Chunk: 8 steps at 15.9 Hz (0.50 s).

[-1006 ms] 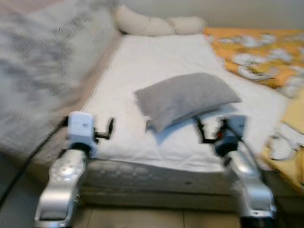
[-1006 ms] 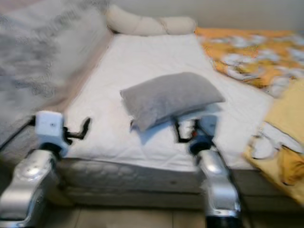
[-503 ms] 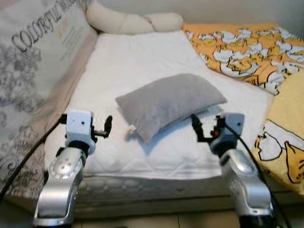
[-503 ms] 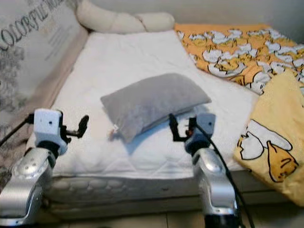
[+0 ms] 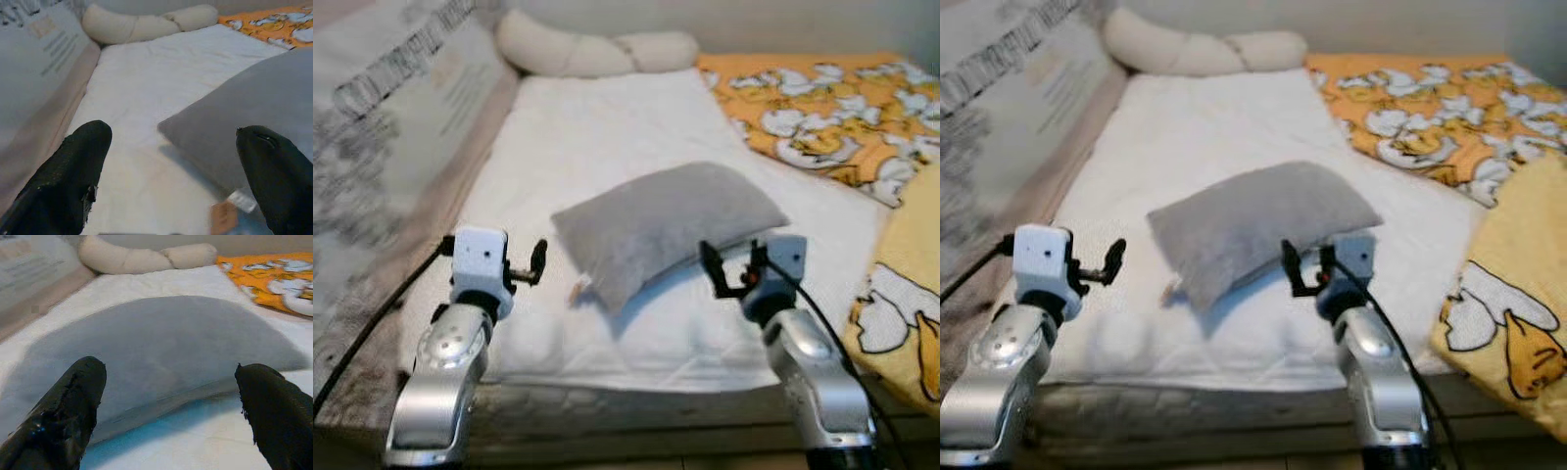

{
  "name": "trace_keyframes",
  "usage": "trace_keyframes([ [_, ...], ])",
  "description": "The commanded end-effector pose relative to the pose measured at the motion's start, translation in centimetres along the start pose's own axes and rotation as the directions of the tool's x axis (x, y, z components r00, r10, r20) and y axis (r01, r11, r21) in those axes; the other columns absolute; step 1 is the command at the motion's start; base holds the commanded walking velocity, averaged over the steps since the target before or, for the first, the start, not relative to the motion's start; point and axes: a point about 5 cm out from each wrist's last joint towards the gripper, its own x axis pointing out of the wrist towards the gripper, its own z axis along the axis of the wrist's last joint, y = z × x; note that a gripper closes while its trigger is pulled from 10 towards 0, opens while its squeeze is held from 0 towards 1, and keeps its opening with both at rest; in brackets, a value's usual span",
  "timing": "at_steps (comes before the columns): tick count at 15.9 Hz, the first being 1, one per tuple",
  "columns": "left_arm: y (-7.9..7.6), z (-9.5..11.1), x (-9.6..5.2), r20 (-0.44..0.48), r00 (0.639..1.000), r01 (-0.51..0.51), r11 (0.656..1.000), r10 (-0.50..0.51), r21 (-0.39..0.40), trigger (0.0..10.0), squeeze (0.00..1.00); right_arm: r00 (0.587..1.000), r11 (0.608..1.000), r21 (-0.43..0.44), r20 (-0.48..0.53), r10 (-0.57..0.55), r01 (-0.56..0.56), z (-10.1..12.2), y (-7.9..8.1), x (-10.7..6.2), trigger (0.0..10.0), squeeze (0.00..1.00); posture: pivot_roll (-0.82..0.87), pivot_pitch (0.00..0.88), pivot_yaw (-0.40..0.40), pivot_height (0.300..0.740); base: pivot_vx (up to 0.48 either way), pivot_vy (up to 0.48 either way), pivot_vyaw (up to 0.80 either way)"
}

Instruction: Clean up the room

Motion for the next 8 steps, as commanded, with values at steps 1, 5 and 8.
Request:
trace_keyframes([
  [1,-0.37,0.15,0.04,0.004,1.000,0.016,1.000,-0.017,0.008,10.0,0.00,1.000,1.000,-0.009,0.016,-0.020,0.020,0.49,-0.37,0.01,10.0,0.00,0.00,0.000,0.020,0.740,0.304,0.000,0.00],
  [5,-0.35,0.15,0.03,0.004,1.000,0.018,1.000,-0.018,0.007,10.0,0.00,1.000,1.000,-0.014,0.016,-0.027,0.027,0.49,-0.51,0.01,10.0,0.00,0.00,0.000,0.020,0.740,0.304,0.000,0.00],
  [8,-0.41,0.10,0.00,0.004,1.000,0.020,1.000,-0.020,0.008,10.0,0.00,1.000,0.999,-0.044,0.008,-0.005,0.006,0.32,-0.12,-0.02,10.0,0.00,0.00,0.000,0.018,0.740,0.304,0.000,0.00],
])
